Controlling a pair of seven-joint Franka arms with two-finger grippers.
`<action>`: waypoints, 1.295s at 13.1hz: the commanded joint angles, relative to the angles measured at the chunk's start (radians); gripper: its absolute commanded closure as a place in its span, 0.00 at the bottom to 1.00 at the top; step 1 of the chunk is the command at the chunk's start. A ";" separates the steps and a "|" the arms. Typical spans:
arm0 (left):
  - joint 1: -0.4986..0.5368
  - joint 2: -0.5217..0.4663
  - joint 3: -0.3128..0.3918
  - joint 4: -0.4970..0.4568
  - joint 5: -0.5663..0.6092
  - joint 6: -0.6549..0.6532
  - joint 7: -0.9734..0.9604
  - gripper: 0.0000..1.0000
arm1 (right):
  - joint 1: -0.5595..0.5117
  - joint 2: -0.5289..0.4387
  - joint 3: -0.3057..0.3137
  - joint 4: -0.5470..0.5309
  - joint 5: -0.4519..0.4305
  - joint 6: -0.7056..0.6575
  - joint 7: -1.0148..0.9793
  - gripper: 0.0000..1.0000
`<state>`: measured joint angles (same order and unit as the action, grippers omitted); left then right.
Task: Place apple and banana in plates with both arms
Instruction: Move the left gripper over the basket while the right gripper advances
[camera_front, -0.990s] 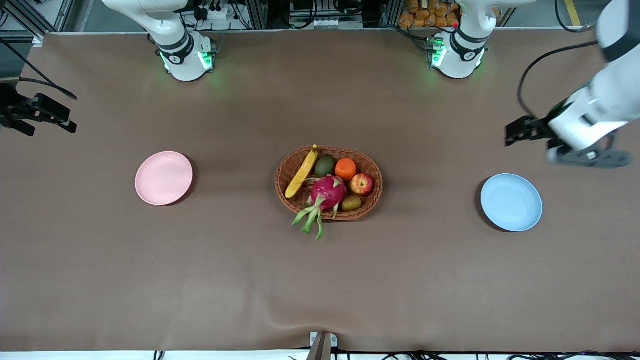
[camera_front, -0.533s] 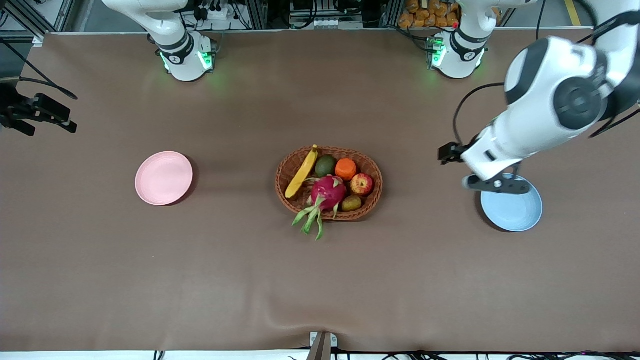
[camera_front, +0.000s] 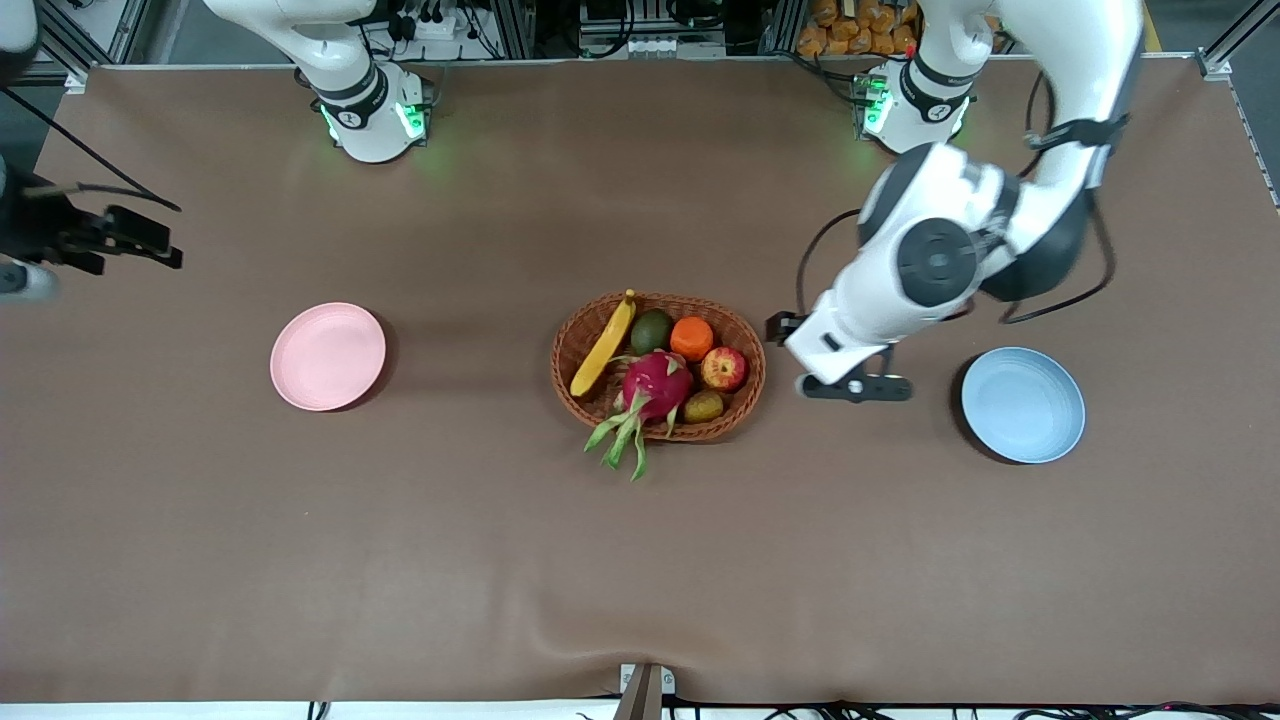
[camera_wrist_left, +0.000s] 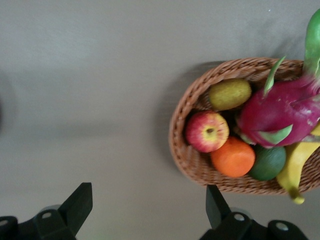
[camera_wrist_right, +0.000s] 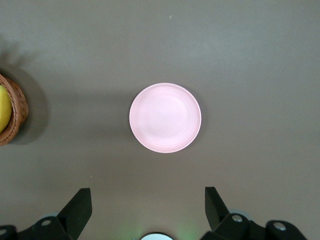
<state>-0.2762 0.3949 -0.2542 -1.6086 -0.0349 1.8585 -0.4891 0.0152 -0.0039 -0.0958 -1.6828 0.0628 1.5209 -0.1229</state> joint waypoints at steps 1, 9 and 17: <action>-0.027 0.060 0.004 0.022 0.003 0.083 -0.040 0.00 | 0.021 0.016 0.011 0.018 0.011 -0.021 -0.006 0.00; -0.129 0.197 0.015 0.027 -0.002 0.209 -0.236 0.00 | 0.244 0.044 0.011 0.018 0.022 -0.002 0.377 0.00; -0.144 0.283 0.016 0.048 0.041 0.222 -0.243 0.00 | 0.416 0.162 0.013 0.020 0.037 0.133 0.658 0.00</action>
<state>-0.4053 0.6403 -0.2436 -1.5929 -0.0181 2.0748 -0.7163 0.3894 0.1288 -0.0744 -1.6825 0.0896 1.6409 0.4568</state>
